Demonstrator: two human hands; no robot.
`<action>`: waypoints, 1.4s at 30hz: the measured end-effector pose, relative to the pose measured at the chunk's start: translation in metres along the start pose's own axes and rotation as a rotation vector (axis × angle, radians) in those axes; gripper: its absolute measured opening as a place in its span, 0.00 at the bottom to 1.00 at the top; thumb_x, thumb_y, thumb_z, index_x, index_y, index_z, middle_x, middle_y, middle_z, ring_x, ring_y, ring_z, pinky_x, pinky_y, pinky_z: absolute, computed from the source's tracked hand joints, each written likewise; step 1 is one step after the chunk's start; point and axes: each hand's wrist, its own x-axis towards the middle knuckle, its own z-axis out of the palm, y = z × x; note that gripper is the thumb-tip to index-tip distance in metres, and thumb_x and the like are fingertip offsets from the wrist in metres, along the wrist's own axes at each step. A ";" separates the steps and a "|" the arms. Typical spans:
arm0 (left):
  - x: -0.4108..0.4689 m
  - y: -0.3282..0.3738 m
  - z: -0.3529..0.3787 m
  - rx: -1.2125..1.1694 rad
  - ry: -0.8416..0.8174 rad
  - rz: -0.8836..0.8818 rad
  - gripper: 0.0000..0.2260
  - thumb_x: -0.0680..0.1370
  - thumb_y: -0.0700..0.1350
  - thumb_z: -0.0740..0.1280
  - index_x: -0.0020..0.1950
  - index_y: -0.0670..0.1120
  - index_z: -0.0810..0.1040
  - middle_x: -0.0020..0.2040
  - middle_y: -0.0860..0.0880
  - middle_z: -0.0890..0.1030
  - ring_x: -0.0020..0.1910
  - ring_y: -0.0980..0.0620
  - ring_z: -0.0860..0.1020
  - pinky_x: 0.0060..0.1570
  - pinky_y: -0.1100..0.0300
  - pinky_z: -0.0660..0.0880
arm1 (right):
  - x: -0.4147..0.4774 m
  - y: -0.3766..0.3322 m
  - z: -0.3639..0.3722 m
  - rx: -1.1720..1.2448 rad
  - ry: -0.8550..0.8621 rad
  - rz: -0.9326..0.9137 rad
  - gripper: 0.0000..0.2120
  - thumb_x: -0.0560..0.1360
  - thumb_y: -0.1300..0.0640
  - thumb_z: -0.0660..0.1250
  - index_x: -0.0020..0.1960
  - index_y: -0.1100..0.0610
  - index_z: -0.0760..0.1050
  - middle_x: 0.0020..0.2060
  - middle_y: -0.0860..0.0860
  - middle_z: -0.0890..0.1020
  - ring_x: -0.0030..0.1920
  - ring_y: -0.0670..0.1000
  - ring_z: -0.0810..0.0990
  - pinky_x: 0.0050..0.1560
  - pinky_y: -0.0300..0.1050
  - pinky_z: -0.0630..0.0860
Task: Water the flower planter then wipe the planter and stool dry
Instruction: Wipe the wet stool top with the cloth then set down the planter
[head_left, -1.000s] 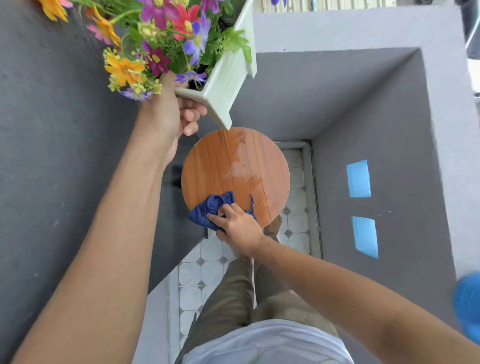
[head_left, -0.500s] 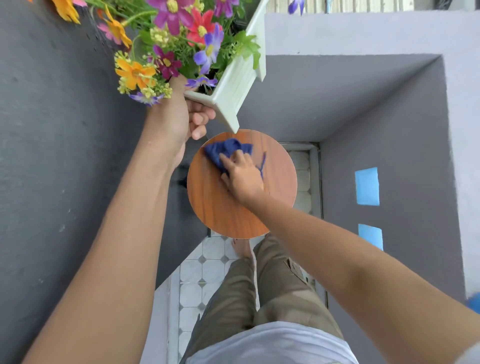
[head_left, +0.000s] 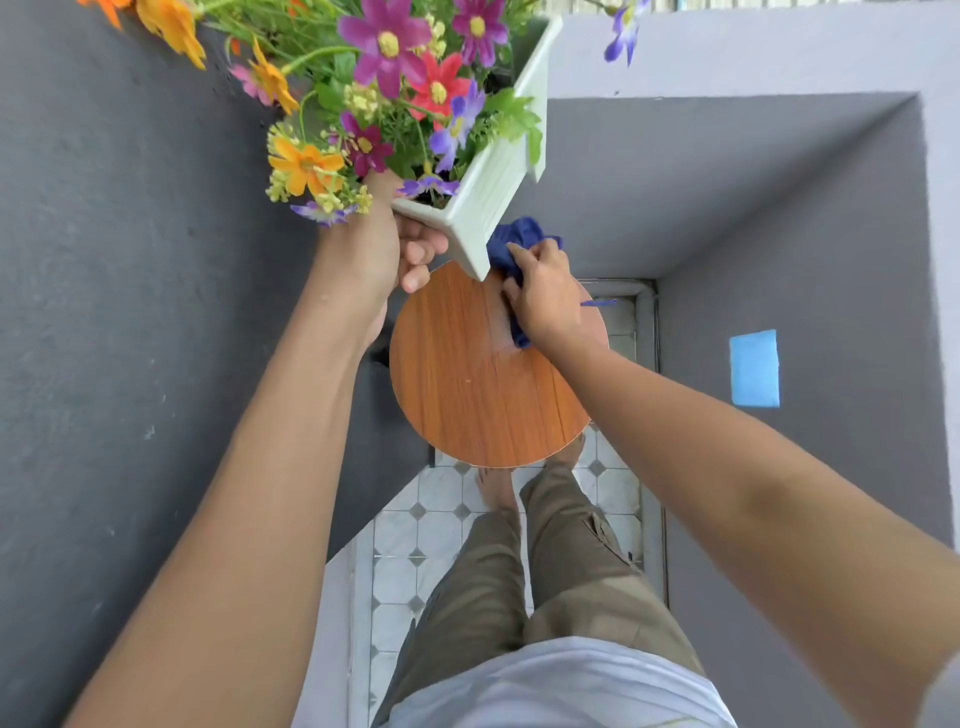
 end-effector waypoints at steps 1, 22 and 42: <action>-0.002 -0.002 0.000 0.010 -0.007 0.003 0.17 0.81 0.46 0.52 0.38 0.42 0.75 0.31 0.41 0.77 0.23 0.55 0.66 0.20 0.63 0.60 | -0.006 0.008 -0.005 -0.006 0.013 0.023 0.13 0.75 0.58 0.63 0.60 0.56 0.76 0.53 0.56 0.73 0.51 0.58 0.74 0.44 0.52 0.76; -0.058 -0.100 0.015 0.079 -0.073 -0.163 0.14 0.80 0.41 0.54 0.39 0.39 0.75 0.32 0.42 0.75 0.20 0.58 0.66 0.18 0.64 0.59 | -0.144 0.090 -0.018 0.070 -0.051 0.144 0.23 0.71 0.59 0.71 0.66 0.52 0.79 0.52 0.56 0.74 0.54 0.59 0.75 0.47 0.50 0.76; -0.099 -0.185 0.081 -0.080 0.205 -0.195 0.17 0.79 0.31 0.50 0.36 0.40 0.73 0.25 0.47 0.74 0.18 0.56 0.72 0.25 0.65 0.71 | -0.253 0.083 -0.035 0.330 -0.051 0.419 0.15 0.77 0.59 0.68 0.62 0.52 0.80 0.48 0.50 0.74 0.45 0.51 0.76 0.47 0.44 0.69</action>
